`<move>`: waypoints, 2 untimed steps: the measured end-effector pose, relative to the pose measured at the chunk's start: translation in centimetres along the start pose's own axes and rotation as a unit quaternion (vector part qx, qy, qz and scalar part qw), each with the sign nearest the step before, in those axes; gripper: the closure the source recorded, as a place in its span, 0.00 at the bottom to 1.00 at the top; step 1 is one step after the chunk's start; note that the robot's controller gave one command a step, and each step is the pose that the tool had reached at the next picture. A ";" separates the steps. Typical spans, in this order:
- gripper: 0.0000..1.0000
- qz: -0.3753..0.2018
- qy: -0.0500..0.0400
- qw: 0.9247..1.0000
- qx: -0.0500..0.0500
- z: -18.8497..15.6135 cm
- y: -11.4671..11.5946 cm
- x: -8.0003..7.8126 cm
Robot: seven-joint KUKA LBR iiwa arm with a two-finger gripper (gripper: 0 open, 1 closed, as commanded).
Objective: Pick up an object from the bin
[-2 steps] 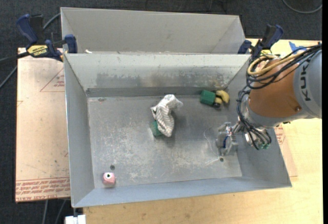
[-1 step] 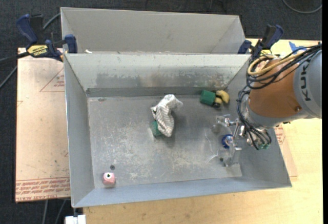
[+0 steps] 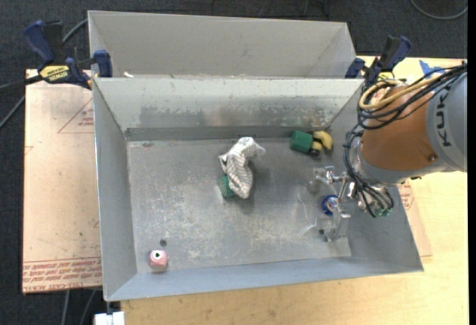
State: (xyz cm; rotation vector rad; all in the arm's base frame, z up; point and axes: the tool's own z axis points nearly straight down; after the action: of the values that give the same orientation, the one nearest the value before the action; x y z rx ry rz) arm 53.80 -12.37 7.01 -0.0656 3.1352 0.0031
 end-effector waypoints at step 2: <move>0.00 0.028 -0.002 1.000 0.000 0.0 -2.9 -0.2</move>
Offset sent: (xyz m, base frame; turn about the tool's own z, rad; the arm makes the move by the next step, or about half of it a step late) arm 0.0024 -0.0293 -0.0001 0.0563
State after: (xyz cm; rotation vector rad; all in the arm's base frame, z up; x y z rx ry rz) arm 54.13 -15.23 7.05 0.0229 3.1320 0.0041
